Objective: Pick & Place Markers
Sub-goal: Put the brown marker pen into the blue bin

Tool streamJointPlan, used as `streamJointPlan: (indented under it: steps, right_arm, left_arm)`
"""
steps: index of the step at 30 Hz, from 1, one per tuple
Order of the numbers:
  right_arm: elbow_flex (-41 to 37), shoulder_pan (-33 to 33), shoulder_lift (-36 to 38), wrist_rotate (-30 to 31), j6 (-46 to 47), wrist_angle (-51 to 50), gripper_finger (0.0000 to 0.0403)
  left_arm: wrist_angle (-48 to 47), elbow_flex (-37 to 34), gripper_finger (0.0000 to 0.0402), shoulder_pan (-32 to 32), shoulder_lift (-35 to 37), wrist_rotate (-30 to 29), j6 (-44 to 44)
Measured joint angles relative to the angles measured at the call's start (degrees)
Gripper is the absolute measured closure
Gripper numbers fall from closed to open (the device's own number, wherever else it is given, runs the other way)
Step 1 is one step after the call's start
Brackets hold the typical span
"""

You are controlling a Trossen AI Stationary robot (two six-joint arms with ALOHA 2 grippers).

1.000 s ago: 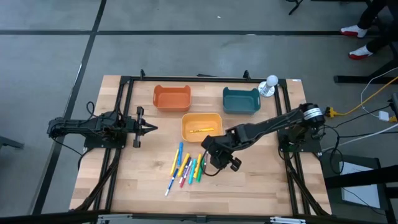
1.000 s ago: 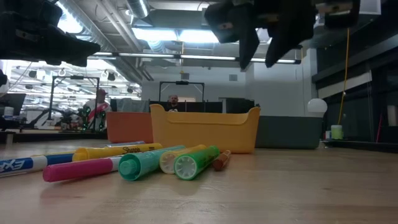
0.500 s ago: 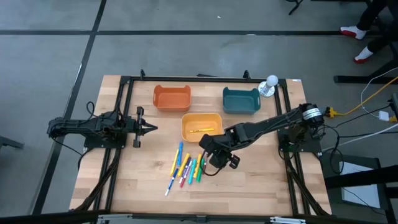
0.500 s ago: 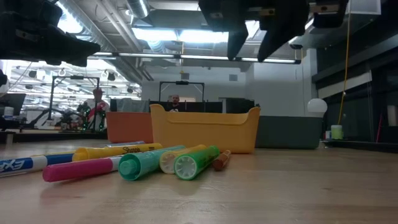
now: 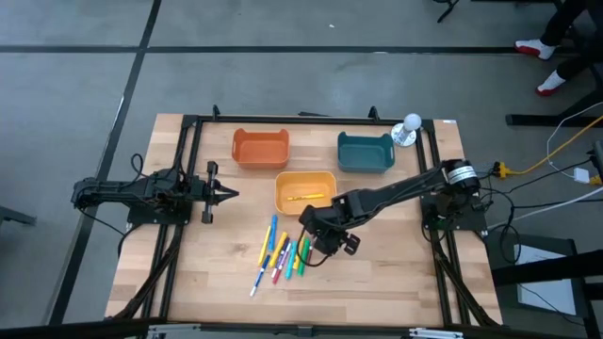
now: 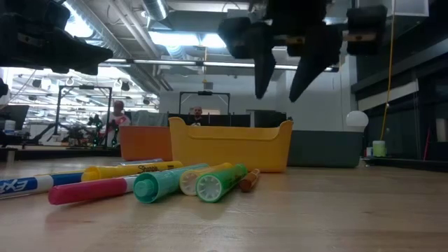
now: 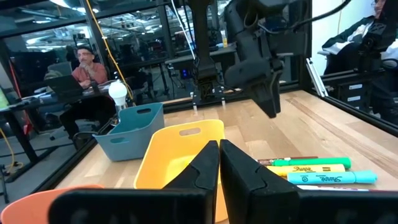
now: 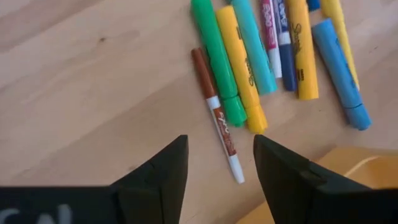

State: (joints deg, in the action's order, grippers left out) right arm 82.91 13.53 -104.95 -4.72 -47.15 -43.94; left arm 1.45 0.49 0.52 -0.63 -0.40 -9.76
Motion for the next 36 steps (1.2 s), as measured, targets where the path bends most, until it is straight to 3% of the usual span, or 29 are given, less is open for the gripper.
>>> streamJointPlan:
  steps: [14, 36]
  right_arm:
    - [0.0, -1.75, -6.36, 3.66, -3.36, 0.43, 0.0224]
    - [-0.04, -3.72, -9.99, 3.68, -5.64, 3.66, 0.0224]
  left_arm:
    - [0.02, 0.0, 0.0392, -0.01, -0.01, -0.02, 0.0]
    - [0.02, 0.0, 0.0389, 0.0, 0.0, 0.0, 0.0]
